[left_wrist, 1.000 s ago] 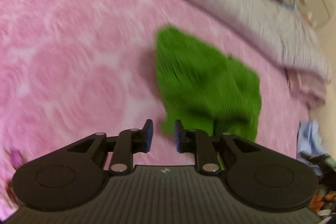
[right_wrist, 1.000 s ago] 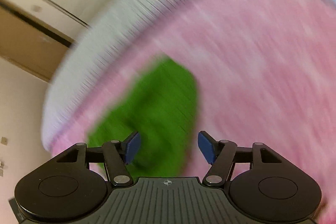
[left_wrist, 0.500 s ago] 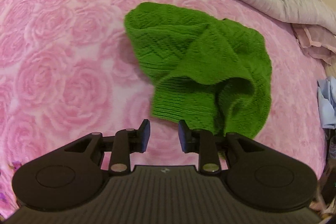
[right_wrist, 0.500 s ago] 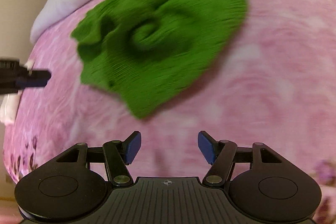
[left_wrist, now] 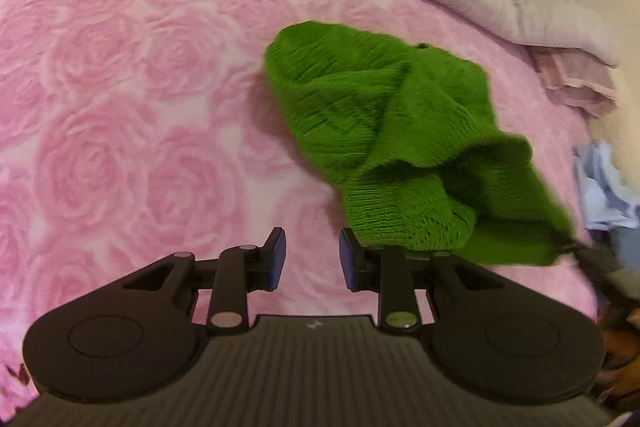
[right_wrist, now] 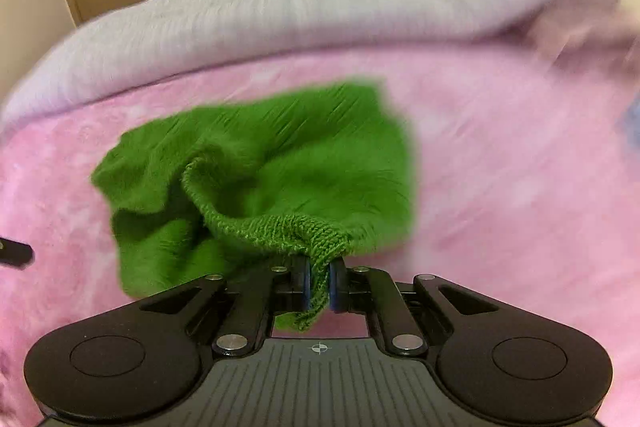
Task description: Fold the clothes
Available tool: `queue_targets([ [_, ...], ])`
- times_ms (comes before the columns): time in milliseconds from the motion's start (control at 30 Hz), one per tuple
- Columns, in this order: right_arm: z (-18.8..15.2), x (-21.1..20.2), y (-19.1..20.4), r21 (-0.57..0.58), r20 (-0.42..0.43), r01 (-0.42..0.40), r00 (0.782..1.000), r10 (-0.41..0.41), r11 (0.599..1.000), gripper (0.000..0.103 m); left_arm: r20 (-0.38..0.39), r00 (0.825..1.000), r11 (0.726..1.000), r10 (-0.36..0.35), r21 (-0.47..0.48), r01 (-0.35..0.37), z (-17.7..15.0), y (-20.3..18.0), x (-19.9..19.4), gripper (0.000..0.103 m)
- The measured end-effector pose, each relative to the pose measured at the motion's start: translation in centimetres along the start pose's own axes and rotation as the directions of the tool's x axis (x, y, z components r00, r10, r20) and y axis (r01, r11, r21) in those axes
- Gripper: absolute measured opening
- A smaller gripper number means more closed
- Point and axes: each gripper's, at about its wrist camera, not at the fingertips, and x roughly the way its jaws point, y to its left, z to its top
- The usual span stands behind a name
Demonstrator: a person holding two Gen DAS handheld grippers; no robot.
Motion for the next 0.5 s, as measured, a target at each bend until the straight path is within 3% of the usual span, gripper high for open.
queue_targets([
  [67,-0.3,-1.8,-0.9,-0.105,-0.07,0.115,0.99,-0.123,0.988,0.007,-0.012,0.998,0.998,-0.055,0.009,0.055,-0.2,-0.3,-0.1,0.024],
  [133,-0.7,-3.6,-1.7,-0.215,-0.126,0.22,0.96,-0.25,0.951,0.007,-0.038,0.995,0.995,-0.093,0.028,0.094,-0.6,-0.9,0.4,0.024],
  [200,-1.0,-5.3,-2.6,-0.329,-0.166,0.31,0.911,-0.378,0.892,0.018,-0.074,0.991,0.991,-0.115,0.054,0.119,-1.2,-1.8,1.3,0.024],
  [267,-1.3,-7.1,-3.5,-0.441,-0.19,0.383,0.844,-0.501,0.812,0.031,-0.111,0.985,0.986,-0.135,0.079,0.144,-1.8,-2.7,2.2,0.024],
  [300,-2.5,-6.9,-4.2,-0.396,-0.234,0.365,0.847,-0.477,0.843,0.035,-0.132,0.98,0.983,-0.152,0.086,0.164,-2.2,-3.2,2.7,0.025],
  [333,-3.7,-7.2,-5.4,-0.293,-0.287,0.321,0.869,-0.403,0.901,0.036,-0.153,0.974,0.979,-0.168,0.091,0.184,-2.6,-3.8,3.2,0.027],
  [367,-4.5,-7.3,-6.5,-0.154,-0.33,0.267,0.894,-0.304,0.951,0.04,-0.168,0.968,0.975,-0.188,0.086,0.204,-3.0,-4.2,3.7,0.027],
  [400,-5.6,-7.5,-7.9,0.001,-0.361,0.23,0.908,-0.214,0.973,0.044,-0.183,0.961,0.971,-0.207,0.08,0.225,-3.5,-4.7,4.2,0.027],
  [433,-6.6,-7.6,-9.3,0.158,-0.378,0.192,0.918,-0.12,0.969,0.044,-0.198,0.954,0.967,-0.226,0.073,0.245,-3.9,-5.2,4.7,0.028],
  [500,-8.4,-7.6,-11.8,0.376,-0.366,0.178,0.93,-0.031,0.909,0.045,-0.214,0.942,0.96,-0.258,0.052,0.275,-4.5,-6.0,5.7,0.028],
])
